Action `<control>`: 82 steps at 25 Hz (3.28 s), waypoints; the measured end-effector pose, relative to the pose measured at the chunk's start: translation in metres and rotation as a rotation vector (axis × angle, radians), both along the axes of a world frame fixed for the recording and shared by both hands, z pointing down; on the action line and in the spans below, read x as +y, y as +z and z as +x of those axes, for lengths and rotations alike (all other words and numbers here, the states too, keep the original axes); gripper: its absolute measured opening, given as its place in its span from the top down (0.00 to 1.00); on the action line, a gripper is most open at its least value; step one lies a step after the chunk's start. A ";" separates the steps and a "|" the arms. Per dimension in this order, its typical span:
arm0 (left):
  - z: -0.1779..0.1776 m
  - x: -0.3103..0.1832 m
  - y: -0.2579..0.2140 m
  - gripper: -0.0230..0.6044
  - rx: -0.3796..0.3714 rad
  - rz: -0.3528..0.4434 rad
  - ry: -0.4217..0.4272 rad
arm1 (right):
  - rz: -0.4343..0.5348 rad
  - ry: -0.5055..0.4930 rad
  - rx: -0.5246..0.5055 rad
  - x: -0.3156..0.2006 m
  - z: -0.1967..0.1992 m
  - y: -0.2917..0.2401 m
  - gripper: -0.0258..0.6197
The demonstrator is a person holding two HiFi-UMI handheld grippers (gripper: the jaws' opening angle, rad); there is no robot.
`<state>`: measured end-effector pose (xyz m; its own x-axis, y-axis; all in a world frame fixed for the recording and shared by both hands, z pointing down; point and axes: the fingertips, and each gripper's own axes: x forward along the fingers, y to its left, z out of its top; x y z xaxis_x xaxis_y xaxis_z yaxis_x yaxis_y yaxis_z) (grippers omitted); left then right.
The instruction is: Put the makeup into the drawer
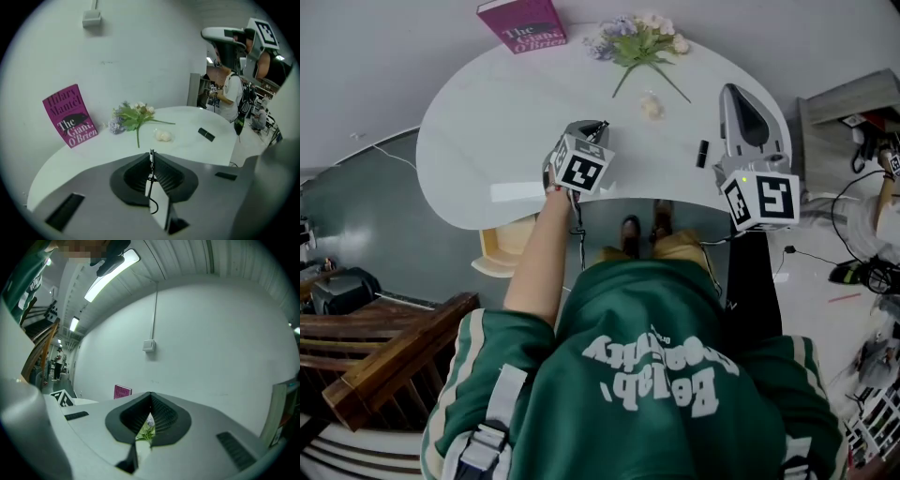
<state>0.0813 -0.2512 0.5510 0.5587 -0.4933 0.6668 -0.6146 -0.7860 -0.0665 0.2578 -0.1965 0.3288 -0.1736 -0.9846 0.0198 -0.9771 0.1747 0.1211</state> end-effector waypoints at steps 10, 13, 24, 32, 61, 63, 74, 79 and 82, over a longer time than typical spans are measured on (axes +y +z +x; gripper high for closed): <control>0.023 -0.005 -0.192 0.90 0.351 0.401 -0.024 | 0.062 0.044 -0.007 0.010 0.009 -0.024 0.95; 0.020 0.000 -0.247 0.90 0.459 0.555 -0.077 | 0.074 0.052 0.014 0.013 0.012 -0.029 0.95; 0.005 0.012 -0.266 0.90 0.493 0.635 -0.188 | 0.084 -0.038 0.054 0.004 0.004 -0.035 0.95; -0.075 0.019 -0.270 0.90 0.394 0.722 -0.416 | 0.070 -0.302 0.024 -0.040 -0.072 -0.025 0.95; -0.339 0.197 -0.276 0.90 0.097 0.828 -1.052 | 0.125 -1.026 -0.045 0.035 -0.399 -0.034 0.95; -0.349 0.197 -0.263 0.90 0.094 0.796 -1.057 | 0.119 -1.026 -0.037 0.038 -0.408 -0.033 0.95; -0.380 0.193 -0.096 0.90 0.070 0.475 -1.036 | 0.098 -0.974 0.034 0.036 -0.423 -0.023 0.95; -0.385 0.185 -0.024 0.90 0.074 0.322 -1.008 | 0.081 -0.954 0.064 0.032 -0.429 -0.014 0.95; -0.391 0.178 0.008 0.90 0.080 0.253 -0.998 | 0.075 -0.952 0.065 0.031 -0.435 -0.013 0.95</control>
<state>-0.3099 -0.0732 0.5592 -0.1436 -0.8774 0.4578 -0.9893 0.1155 -0.0888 -0.1770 -0.1652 0.3162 -0.9027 -0.4304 0.0006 -0.4203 0.8819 0.2134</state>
